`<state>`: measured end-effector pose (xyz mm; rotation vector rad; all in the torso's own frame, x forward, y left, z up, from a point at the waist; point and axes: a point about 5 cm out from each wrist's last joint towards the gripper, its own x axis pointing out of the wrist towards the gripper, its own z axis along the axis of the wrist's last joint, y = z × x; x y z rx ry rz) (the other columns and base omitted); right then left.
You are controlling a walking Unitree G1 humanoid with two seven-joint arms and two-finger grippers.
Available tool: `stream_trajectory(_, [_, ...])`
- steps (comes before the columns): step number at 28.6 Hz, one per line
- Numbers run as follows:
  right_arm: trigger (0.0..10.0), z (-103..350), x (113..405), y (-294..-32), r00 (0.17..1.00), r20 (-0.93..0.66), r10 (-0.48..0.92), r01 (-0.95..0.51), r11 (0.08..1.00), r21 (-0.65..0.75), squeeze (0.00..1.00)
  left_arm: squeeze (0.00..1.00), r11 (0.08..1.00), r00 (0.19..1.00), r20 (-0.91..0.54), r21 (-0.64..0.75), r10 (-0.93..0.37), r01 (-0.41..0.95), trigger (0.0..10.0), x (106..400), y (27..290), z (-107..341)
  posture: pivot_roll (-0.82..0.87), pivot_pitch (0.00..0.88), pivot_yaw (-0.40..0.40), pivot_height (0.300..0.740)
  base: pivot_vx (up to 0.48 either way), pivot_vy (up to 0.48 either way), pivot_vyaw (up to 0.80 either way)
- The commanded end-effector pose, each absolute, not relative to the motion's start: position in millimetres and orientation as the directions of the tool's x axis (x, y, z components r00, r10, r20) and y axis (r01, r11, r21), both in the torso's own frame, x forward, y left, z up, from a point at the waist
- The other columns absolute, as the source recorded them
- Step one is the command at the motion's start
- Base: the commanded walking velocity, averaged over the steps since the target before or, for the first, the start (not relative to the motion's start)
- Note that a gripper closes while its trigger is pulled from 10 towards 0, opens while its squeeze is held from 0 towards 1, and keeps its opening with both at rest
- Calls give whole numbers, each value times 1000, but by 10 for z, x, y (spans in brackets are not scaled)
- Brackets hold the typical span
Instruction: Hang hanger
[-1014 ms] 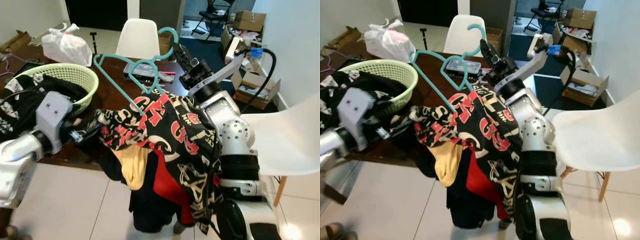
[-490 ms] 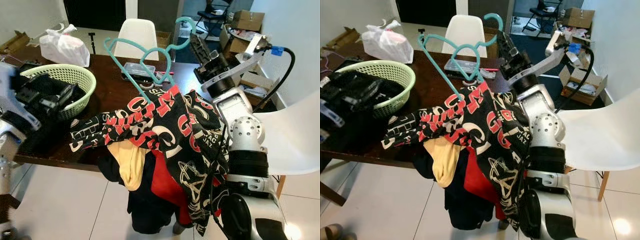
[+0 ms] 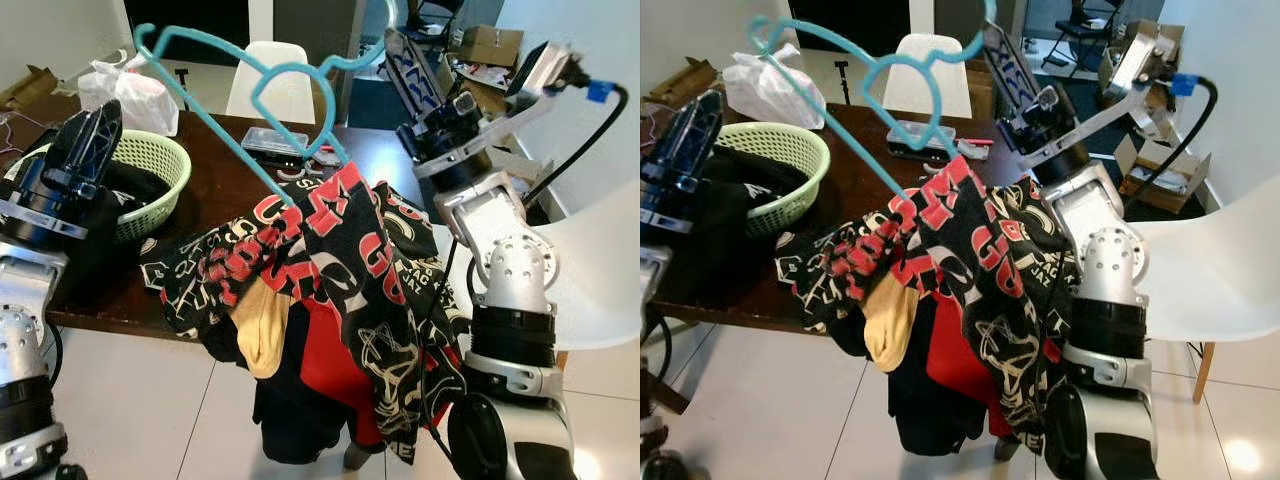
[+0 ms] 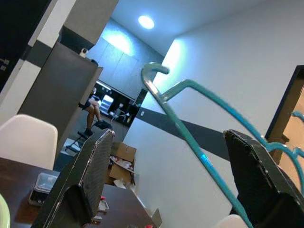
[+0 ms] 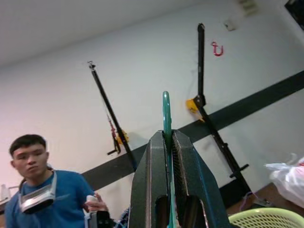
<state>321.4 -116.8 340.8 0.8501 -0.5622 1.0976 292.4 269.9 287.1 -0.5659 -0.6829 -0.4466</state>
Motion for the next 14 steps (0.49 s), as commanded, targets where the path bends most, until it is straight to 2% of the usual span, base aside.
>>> stream_trajectory(1, [0,3416,3135,-1149,322,765,558,-946,172,273,0,0,746,689,697,-347,-201,568,10000,2959,2680,2878,54,75,-60,740,0,0,0])
stream_trajectory(6, [0,3414,3096,-1121,294,764,574,-955,147,257,0,0,734,682,700,-345,-213,584,10000,2965,2660,2911,53,76,-60,740,0,0,0])
stream_trajectory(14, [0,3420,3025,-1087,250,762,597,-966,106,234,0,0,667,633,707,-308,-316,678,10000,2987,2552,2971,51,76,-60,740,0,0,0])
